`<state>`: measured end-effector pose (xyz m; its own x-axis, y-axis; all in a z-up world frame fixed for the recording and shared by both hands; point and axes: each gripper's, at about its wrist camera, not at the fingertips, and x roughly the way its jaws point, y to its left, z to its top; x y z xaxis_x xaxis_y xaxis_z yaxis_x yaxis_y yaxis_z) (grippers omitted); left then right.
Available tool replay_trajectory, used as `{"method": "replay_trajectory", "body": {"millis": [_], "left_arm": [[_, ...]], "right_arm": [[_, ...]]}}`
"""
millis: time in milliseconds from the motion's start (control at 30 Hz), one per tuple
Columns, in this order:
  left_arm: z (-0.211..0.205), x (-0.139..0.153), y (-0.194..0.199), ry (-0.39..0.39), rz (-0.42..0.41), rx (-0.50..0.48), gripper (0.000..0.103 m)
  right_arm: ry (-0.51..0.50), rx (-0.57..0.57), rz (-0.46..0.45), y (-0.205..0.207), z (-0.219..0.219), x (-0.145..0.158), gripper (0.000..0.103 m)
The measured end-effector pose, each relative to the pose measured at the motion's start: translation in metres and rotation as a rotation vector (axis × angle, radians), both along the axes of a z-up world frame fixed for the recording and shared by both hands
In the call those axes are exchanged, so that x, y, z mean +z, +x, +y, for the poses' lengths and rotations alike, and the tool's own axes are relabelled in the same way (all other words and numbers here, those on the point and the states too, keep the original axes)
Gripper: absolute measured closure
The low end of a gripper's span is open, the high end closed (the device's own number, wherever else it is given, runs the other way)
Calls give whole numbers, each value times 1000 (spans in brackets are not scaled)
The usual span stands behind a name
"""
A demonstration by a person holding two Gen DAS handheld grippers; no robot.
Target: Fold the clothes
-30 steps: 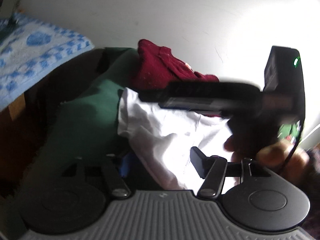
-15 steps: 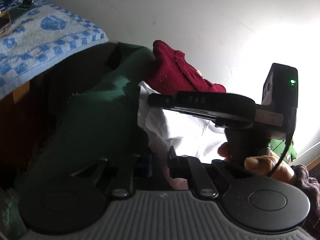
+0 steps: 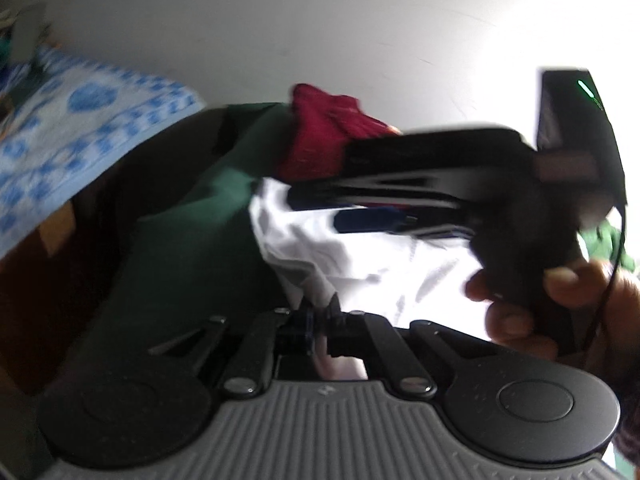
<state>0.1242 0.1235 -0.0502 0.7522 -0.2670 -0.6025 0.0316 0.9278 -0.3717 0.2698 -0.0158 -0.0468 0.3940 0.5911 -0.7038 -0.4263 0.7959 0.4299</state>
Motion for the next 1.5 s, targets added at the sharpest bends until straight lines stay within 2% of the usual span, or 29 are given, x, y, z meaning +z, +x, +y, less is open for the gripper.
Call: {"method": "replay_trajectory", "body": {"millis": [67, 167, 300, 400, 467, 567, 667, 767, 800, 833, 867, 967, 1100, 1400, 1500], "left_arm": [[-12, 2, -1, 49, -10, -31, 103], [-25, 1, 0, 97, -13, -62, 103], [-33, -3, 1, 109, -1, -99, 103], [-40, -3, 0, 147, -8, -133, 103], [-45, -4, 0, 177, -9, -150, 103], [-51, -5, 1, 206, -10, -177, 103], [-57, -7, 1, 238, -11, -192, 103], [-61, -9, 1, 266, -9, -206, 103], [-61, -9, 0, 268, -10, -207, 103], [-62, -9, 0, 271, -11, -208, 103], [-62, -9, -1, 274, -12, -209, 103], [-60, -8, 0, 263, -8, -205, 103], [-60, -2, 0, 237, -10, -202, 103], [-95, 18, -27, 255, -33, -289, 103], [-106, 24, -36, 261, -40, -318, 94]], "right_arm": [[-51, 14, -13, -3, 8, 1, 39], [-107, 61, -17, -6, 16, 0, 39], [-227, 100, -67, -12, 22, -4, 40], [-275, 136, -112, -17, 24, -4, 49], [-291, 134, -146, -22, 25, -1, 50], [-330, 197, -242, -35, 32, 4, 52], [-444, 279, -368, -51, 41, 0, 53], [-479, 325, -388, -53, 42, -8, 59], [-484, 320, -389, -51, 41, -10, 67], [-483, 308, -394, -50, 38, -10, 80], [-472, 291, -393, -49, 34, -10, 87], [-377, 213, -350, -43, 16, -2, 96], [-196, 74, -258, -31, -17, 7, 97], [189, -232, -107, -36, -107, 18, 98], [312, -328, -74, -41, -141, 17, 100]]}}
